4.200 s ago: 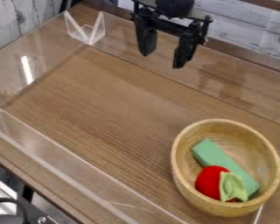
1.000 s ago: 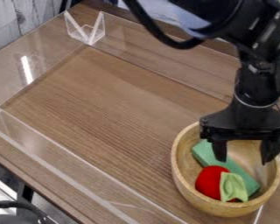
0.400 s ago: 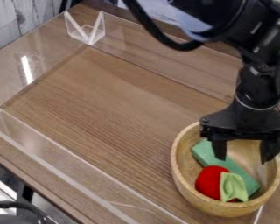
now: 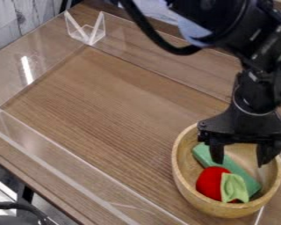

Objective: Remove the green stick from the brown bowl and put it on the table

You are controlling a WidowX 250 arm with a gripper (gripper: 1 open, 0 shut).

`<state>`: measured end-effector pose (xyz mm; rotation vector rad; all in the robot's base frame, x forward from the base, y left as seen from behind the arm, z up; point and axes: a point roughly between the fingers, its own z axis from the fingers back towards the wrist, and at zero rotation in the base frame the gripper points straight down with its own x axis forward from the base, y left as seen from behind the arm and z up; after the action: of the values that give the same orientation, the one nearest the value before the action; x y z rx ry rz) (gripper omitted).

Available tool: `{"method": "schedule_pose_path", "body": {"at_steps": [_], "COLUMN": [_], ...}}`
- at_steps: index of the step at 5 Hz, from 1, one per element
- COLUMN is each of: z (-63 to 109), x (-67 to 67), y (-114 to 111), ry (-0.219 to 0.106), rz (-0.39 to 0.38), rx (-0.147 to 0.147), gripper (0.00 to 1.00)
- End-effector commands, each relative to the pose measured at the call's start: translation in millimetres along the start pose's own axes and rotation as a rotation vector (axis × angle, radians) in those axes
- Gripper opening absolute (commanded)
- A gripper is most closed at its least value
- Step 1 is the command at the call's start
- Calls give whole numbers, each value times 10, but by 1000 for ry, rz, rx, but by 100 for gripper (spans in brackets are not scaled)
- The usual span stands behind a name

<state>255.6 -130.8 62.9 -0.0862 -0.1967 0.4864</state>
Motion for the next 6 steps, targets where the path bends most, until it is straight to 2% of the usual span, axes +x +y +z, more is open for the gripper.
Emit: {"method": "schedule_pose_path", "body": {"at_steps": [1, 3, 5, 6], "z": [11, -162, -314, -320], "x": [-9, -70, -110, -122], "y": [-9, 71, 125, 131], "ry": [-17, -7, 5, 2], "rz": [46, 113, 152, 156], "rx": [-6, 44, 79, 86], "gripper": [100, 100, 100, 0]}}
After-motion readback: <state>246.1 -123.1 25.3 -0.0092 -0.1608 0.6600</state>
